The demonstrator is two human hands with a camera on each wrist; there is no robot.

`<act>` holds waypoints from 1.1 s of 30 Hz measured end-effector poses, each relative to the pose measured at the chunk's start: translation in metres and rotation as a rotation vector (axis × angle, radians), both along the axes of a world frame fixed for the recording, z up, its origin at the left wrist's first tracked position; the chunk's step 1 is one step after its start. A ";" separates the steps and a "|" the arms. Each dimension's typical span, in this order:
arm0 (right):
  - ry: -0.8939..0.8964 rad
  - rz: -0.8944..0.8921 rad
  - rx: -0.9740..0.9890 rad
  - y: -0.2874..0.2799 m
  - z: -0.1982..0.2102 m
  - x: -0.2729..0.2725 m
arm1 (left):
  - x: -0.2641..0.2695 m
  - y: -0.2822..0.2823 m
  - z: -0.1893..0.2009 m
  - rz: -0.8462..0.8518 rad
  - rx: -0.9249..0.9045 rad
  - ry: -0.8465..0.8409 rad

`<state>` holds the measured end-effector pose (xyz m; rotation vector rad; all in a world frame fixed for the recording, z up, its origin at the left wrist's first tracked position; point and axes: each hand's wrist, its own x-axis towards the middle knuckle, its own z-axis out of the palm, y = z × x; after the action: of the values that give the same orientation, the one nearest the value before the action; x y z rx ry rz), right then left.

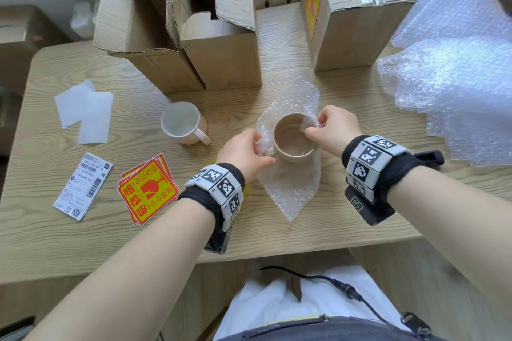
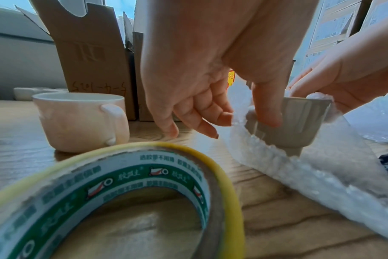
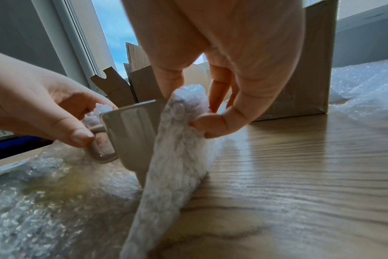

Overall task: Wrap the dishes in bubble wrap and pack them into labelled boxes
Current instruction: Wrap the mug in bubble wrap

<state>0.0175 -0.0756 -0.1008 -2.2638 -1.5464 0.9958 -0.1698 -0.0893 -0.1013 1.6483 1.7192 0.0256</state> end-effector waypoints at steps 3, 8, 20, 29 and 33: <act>-0.027 0.041 -0.002 -0.001 0.004 0.005 | 0.000 0.000 0.007 -0.029 0.009 0.052; 0.040 0.021 0.002 -0.003 0.013 0.014 | 0.007 0.004 0.023 -0.067 0.125 0.103; -0.053 -0.049 0.053 -0.019 0.033 0.110 | 0.119 0.022 0.054 -0.344 0.213 -0.009; -0.362 -0.039 0.012 -0.035 0.025 0.222 | 0.214 0.024 0.046 -0.445 0.196 0.000; -0.317 0.043 0.012 -0.032 0.010 0.244 | 0.240 0.027 0.044 -0.431 0.190 -0.017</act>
<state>0.2616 -0.1072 -0.0905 -2.4835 -1.7204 0.6568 0.0702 -0.0625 -0.0577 2.1230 1.3493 -0.0025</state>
